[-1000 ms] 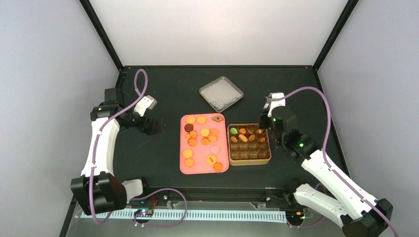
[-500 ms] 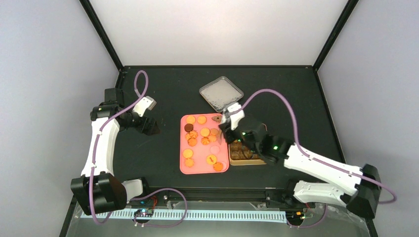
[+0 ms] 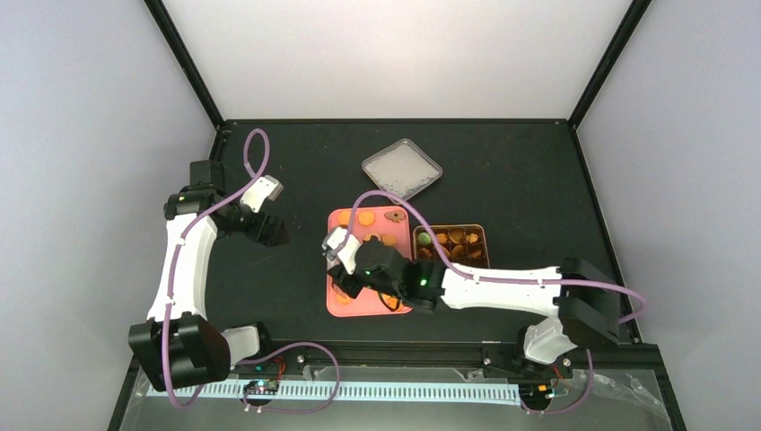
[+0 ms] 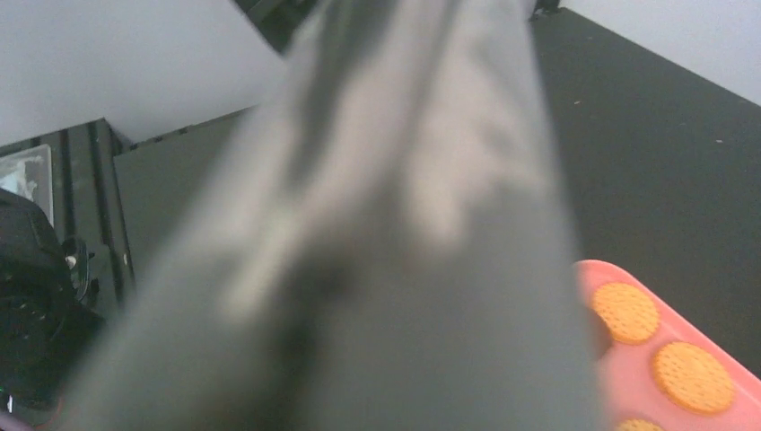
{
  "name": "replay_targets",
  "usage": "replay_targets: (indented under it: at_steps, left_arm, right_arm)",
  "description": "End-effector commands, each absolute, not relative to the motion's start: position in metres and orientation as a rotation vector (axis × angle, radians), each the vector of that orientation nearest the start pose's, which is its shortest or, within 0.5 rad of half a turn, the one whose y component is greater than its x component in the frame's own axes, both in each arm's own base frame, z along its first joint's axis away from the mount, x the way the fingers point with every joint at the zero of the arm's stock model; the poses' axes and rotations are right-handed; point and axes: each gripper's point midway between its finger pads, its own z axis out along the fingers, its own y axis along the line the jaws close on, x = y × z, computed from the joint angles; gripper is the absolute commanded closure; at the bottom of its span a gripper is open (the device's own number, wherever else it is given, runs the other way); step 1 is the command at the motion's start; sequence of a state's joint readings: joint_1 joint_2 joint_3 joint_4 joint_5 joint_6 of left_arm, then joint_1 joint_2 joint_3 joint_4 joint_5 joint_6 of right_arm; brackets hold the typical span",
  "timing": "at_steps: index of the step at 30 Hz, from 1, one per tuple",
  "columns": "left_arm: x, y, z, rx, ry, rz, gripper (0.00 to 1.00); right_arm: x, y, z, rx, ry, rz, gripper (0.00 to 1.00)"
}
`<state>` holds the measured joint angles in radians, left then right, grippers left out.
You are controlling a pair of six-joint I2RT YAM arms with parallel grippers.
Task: Pack the cookies
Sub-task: Pick up the fake cookies from the plate.
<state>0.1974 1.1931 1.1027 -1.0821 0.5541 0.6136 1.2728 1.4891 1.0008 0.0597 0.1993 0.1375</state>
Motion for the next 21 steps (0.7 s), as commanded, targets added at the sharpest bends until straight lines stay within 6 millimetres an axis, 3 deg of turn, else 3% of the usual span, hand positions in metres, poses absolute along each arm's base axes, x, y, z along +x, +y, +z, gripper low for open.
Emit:
replay_targets:
  at_steps: [1,13,21]
  left_arm:
    - [0.270,-0.035,0.201,0.657,2.428,-0.435,0.08]
    - [0.268,-0.037,0.205,0.675,2.418,-0.448,0.08]
    - [0.268,-0.037,0.207,0.685,2.417,-0.447,0.08]
  right_arm:
    - [0.167,0.456,0.233,-0.999,1.706,0.733,0.67]
    - [0.171,0.461,0.184,-1.069,1.777,0.644,0.66]
    - [0.161,0.461,0.172,-1.102,1.795,0.700,0.64]
